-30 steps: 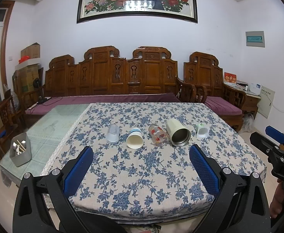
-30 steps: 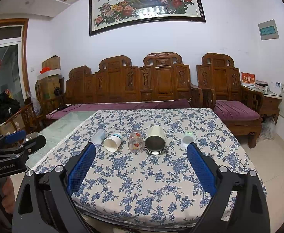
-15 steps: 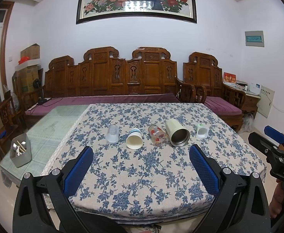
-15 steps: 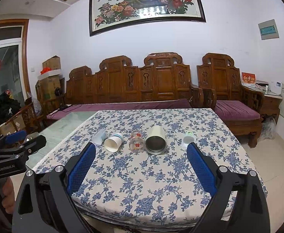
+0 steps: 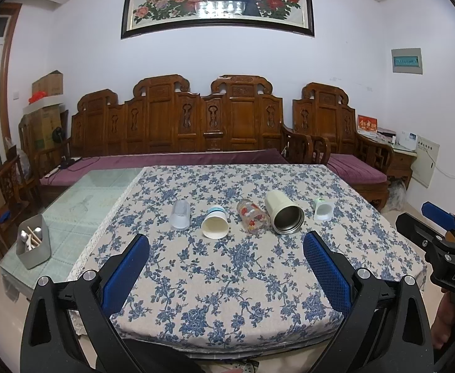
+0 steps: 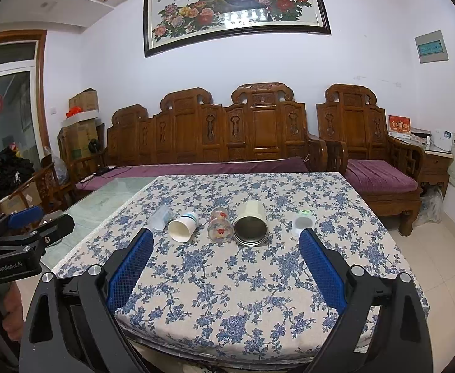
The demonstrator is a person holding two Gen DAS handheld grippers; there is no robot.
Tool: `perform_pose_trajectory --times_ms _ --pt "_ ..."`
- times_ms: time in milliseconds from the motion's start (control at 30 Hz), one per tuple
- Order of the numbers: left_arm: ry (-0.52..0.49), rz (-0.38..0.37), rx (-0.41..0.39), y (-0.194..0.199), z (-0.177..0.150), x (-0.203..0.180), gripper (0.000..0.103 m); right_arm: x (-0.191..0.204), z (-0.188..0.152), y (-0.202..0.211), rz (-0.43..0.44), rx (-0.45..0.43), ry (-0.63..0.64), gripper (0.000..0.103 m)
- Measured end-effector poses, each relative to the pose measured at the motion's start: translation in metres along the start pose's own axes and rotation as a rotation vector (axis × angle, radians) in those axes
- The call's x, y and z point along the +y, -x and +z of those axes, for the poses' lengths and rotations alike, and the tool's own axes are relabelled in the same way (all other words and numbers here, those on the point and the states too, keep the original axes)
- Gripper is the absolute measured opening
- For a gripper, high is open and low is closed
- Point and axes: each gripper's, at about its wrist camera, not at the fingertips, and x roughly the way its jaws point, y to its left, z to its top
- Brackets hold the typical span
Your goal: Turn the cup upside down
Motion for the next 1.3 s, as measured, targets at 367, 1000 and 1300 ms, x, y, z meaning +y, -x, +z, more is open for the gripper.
perform_pose_trajectory --times_ms 367,1000,1300 --pt "-0.020 -0.022 0.078 -0.033 -0.005 0.007 0.095 -0.008 -0.009 -0.038 -0.007 0.075 -0.016 0.100" --pt "-0.034 -0.058 0.292 -0.176 -0.005 0.037 0.090 -0.018 -0.025 -0.175 0.022 0.234 0.050 0.100" --pt "-0.041 -0.066 0.396 -0.235 -0.002 0.051 0.079 -0.012 -0.043 -0.247 0.071 0.306 0.055 0.094"
